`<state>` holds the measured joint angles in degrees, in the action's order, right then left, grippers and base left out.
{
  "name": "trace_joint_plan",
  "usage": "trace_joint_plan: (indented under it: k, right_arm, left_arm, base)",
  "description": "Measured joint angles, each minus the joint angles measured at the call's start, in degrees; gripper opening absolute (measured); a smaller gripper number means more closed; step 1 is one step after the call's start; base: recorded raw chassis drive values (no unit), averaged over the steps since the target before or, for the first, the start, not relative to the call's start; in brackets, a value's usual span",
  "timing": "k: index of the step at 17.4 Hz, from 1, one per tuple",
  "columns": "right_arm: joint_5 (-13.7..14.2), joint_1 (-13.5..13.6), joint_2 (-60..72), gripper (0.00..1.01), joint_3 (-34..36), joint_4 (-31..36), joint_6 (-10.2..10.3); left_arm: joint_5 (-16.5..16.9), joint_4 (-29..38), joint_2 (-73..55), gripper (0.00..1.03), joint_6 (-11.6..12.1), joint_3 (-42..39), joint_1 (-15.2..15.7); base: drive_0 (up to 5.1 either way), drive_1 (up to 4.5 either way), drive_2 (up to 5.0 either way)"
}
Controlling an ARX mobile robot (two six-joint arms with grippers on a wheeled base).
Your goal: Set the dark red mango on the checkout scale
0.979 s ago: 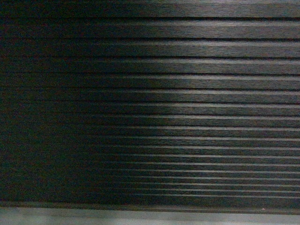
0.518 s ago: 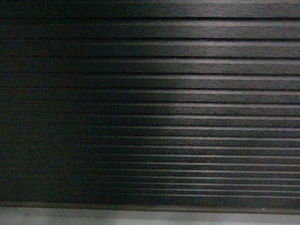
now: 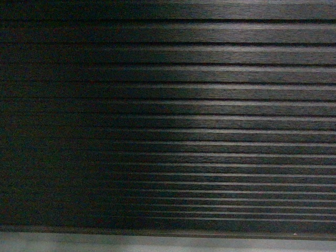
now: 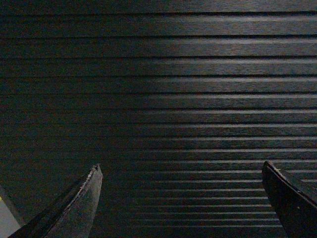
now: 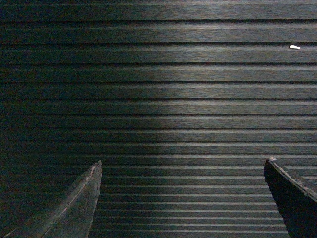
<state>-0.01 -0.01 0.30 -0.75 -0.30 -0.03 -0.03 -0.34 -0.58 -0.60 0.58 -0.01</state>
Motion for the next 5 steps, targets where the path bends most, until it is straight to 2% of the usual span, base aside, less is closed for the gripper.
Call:
trace_joint_plan:
  k: [5]
  right_arm:
    - [0.00, 0.00, 0.00, 0.98, 0.00, 0.00, 0.00]
  left_arm:
    - [0.00, 0.00, 0.00, 0.98, 0.00, 0.00, 0.00]
  base:
    - [0.0, 0.00, 0.0]
